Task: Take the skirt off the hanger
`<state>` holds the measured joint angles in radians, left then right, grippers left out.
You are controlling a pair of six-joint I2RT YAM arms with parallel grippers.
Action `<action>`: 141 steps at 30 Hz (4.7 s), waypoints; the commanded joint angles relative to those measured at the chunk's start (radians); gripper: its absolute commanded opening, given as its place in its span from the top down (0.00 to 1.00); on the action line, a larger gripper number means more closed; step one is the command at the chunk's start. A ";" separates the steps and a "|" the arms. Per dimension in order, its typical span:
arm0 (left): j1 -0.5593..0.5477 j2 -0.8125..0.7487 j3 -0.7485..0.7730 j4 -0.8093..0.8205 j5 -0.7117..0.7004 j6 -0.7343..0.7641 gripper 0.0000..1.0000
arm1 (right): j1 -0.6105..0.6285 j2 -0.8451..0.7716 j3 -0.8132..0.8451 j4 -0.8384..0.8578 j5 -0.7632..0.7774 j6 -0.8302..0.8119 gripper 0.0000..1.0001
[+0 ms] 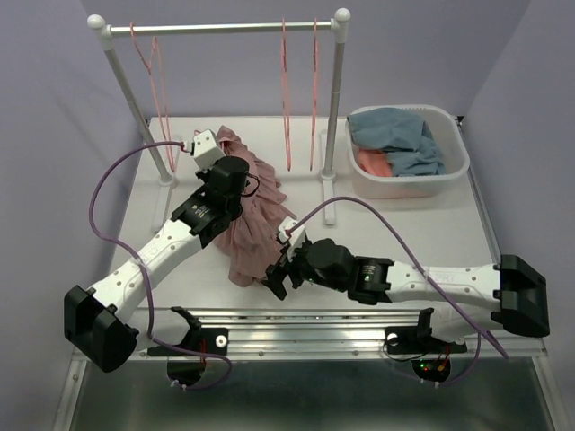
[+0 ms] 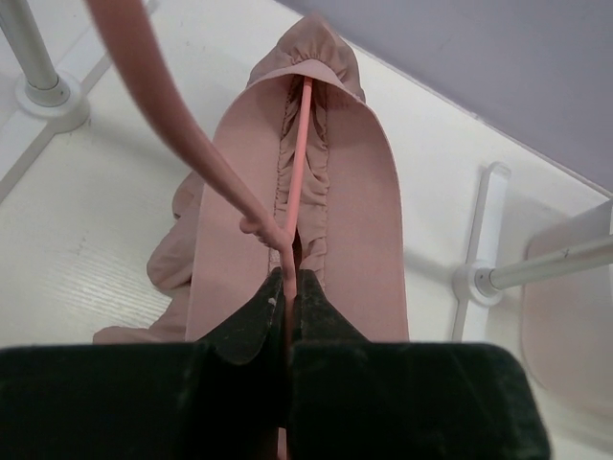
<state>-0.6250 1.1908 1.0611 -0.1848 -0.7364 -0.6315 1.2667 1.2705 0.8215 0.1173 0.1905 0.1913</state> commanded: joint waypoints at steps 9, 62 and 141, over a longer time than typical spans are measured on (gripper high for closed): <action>-0.018 -0.099 0.007 0.048 -0.066 -0.036 1.00 | 0.011 0.222 0.174 0.234 0.270 -0.056 0.01; 0.208 0.102 0.258 -0.056 -0.229 -0.112 1.00 | 0.039 0.112 -0.177 0.022 0.081 0.161 0.99; 0.077 -0.252 -0.064 -0.257 0.281 -0.025 1.00 | -0.470 -0.168 0.422 0.010 0.899 -0.257 0.99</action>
<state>-0.5438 0.9245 1.0061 -0.4950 -0.4248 -0.6624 0.8845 1.1297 1.1324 0.0643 1.0393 0.0742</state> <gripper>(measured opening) 0.106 0.053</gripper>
